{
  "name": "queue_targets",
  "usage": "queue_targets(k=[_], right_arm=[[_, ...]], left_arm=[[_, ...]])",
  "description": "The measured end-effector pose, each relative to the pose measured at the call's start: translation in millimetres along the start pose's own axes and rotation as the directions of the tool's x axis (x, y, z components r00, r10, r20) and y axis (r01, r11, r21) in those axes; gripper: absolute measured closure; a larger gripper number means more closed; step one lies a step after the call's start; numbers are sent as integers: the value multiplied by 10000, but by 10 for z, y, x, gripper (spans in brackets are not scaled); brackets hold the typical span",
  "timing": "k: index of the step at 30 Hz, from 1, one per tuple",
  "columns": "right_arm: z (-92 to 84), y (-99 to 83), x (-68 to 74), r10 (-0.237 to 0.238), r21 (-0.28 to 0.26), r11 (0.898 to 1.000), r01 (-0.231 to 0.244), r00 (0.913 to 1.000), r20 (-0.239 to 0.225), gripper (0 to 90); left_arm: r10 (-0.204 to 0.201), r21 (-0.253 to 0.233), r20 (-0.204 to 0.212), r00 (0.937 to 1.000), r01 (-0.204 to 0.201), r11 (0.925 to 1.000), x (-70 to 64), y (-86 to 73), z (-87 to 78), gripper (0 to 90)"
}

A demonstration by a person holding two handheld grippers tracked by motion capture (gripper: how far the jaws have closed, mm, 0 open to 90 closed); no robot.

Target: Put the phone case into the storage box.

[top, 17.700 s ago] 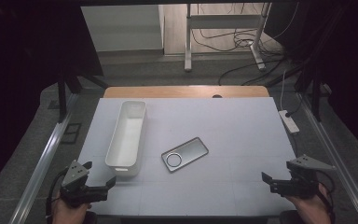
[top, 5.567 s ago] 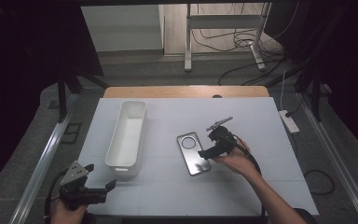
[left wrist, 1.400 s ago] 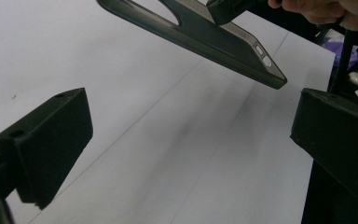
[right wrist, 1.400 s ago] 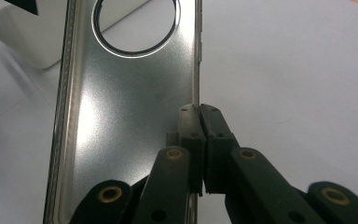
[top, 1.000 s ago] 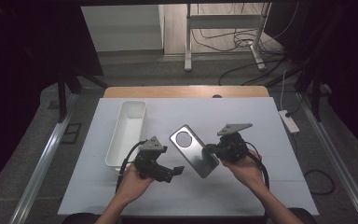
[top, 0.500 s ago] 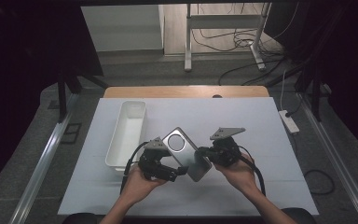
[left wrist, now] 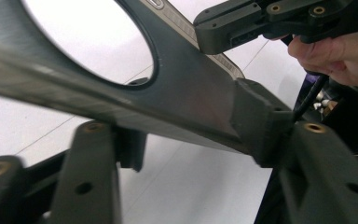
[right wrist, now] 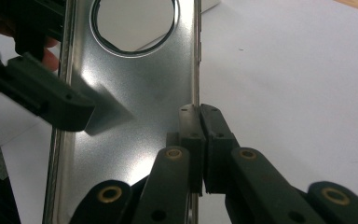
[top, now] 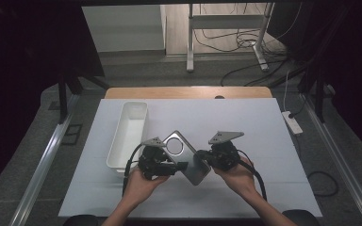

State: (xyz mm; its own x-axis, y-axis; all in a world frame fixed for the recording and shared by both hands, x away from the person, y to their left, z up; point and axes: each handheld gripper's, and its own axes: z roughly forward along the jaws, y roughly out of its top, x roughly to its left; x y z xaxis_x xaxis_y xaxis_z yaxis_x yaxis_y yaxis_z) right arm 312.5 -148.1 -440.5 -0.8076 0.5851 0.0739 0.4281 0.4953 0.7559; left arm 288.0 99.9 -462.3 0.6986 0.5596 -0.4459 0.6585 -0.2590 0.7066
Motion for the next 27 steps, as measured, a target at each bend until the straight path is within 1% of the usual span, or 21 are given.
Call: queue_targets(k=[1, 2, 3, 6, 8, 9, 10, 13, 15, 16, 17, 18, 21, 22, 23, 24, 25, 26, 27], right_arm=[[2, -2, -1, 1, 3, 10000, -1, 10000, -13, 887], [0, -4, 0, -30, 61, 10000, 29, 10000, 78, 886], [9, -9, -1, -44, -3, 10000, 44, 10000, 18, 886], [39, -22, 24, -180, 99, 9998, 178, 9997, 137, 885], [59, -31, 38, -259, 146, 9996, 256, 9995, 187, 884], [66, -33, 39, -294, 178, 9994, 291, 9994, 183, 882], [72, -34, 42, -320, 203, 9993, 316, 9993, 196, 881], [79, -37, 43, -319, 180, 9993, 317, 9994, 117, 877], [65, -33, 35, -279, 74, 9996, 279, 9996, -8, 867], [54, -31, 29, -303, 20, 9995, 303, 9995, -72, 867], [54, -31, 29, -303, 20, 9995, 303, 9995, -72, 867], [38, -28, 21, -305, -58, 9995, 304, 9994, -168, 852], [-1, -18, -8, -319, -67, 9995, 317, 9991, -266, 728], [-20, -15, -44, -202, -99, 9998, 199, 9991, -378, 628], [-24, -13, -69, -109, -102, 9999, 103, 9984, -557, 574], [-24, -13, -69, -109, -102, 9999, 103, 9984, -557, 574], [-25, -13, -117, -9, -180, 9998, -8, 9956, -933, 454], [-25, -14, -127, 17, -235, 9997, -42, 9948, -1015, 394], [-18, -13, -137, 20, -294, 9996, -53, 9939, -1104, 319]], left_arm=[[-72, 13, 66, 10000, 71, 10000, 6, -1, 1, 516], [-65, 49, 48, 10000, 65, 10000, 6, -2, 4, 526], [0, 122, 33, 10000, 0, 9999, 7, -3, 4, 543], [-107, 98, 118, 9999, 106, 9999, 11, -9, 0, 647], [-285, 79, 318, 9991, 283, 9996, 21, -11, -7, 701], [-364, 58, 401, 9985, 362, 9993, 23, -12, -11, 744], [-402, 23, 280, 9988, 401, 9992, 19, -12, -16, 776], [-412, -25, 267, 9988, 413, 9991, 16, -9, -33, 791], [-277, -29, 258, 9993, 278, 9996, 25, -1, -51, 793], [-277, -29, 258, 9993, 278, 9996, 25, -1, -51, 793], [-165, -4, 152, 9997, 165, 9999, 26, 6, -68, 793], [-127, 2, 112, 9999, 127, 9999, 29, 10, -77, 794], [2, 95, 0, 10000, -2, 10000, 58, 19, -124, 794], [176, 207, -145, 9997, -173, 9996, 70, 26, -151, 794], [176, 207, -145, 9997, -173, 9996, 70, 26, -151, 794], [304, 272, -209, 9993, -298, 9992, 75, 29, -167, 794], [420, 307, -219, 9989, -413, 9987, 82, 34, -186, 793], [494, 341, -184, 9986, -487, 9982, 85, 37, -197, 793], [659, 409, -177, 9977, -652, 9970, 91, 41, -213, 793]])
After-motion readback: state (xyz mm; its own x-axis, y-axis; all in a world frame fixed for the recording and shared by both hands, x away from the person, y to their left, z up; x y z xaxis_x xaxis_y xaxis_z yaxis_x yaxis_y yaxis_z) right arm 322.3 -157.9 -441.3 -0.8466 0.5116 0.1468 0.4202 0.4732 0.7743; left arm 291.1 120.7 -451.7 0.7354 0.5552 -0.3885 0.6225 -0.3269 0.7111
